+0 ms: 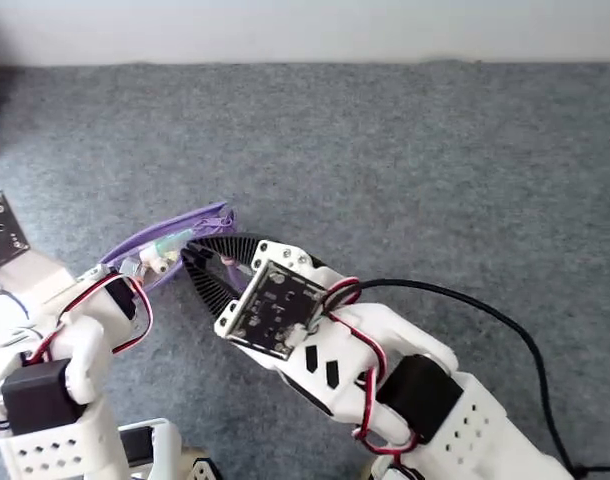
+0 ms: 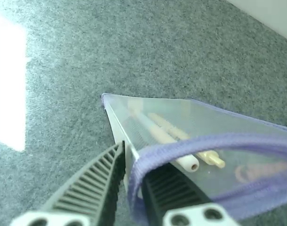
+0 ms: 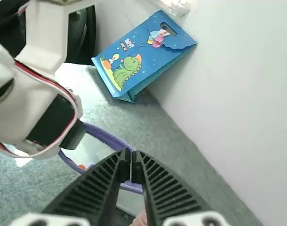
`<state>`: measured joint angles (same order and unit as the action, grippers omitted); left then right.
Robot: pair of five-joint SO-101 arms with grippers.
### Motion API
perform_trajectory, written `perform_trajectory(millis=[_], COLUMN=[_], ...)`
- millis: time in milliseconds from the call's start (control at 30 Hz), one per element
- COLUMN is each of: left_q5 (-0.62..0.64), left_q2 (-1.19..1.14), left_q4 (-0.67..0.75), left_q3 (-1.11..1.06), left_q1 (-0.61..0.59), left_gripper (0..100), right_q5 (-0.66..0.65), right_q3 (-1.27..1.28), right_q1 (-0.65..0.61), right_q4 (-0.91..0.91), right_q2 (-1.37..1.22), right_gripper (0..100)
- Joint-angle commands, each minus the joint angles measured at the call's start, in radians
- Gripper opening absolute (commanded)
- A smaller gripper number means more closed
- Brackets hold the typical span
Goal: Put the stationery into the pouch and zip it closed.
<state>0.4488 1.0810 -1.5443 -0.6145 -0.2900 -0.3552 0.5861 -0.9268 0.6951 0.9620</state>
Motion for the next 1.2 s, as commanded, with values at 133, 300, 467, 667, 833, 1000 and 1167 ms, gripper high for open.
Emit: perform_trajectory(millis=[133,300,467,667,833,1000,1167], left_q5=[0.011,0.011,0.011,0.011,0.011,0.011,0.011], left_q2=[-0.005,-0.005,-0.005,-0.005,-0.005,-0.005,-0.005], left_q4=[0.015,0.018,0.020,0.032,0.032,0.029,0.028], left_q3=[0.007,0.007,0.004,0.001,0.001,0.001,0.001], left_q1=[-0.006,-0.002,0.000,0.000,0.000,0.000,0.000], left_gripper=[1,1,1,1,1,1,1], right_q5=[0.058,0.183,0.216,0.288,0.384,0.525,0.546], right_q3=[-0.081,-0.087,-0.017,-0.006,0.015,0.018,0.014], right_q1=[0.262,0.567,0.809,0.794,0.585,0.348,0.191], right_q4=[0.079,0.090,0.108,0.383,0.536,0.479,0.358], right_q2=[0.143,0.217,0.236,0.234,0.182,0.070,-0.041], right_gripper=[1.2,1.2,1.3,16.5,37.6,37.9,37.9])
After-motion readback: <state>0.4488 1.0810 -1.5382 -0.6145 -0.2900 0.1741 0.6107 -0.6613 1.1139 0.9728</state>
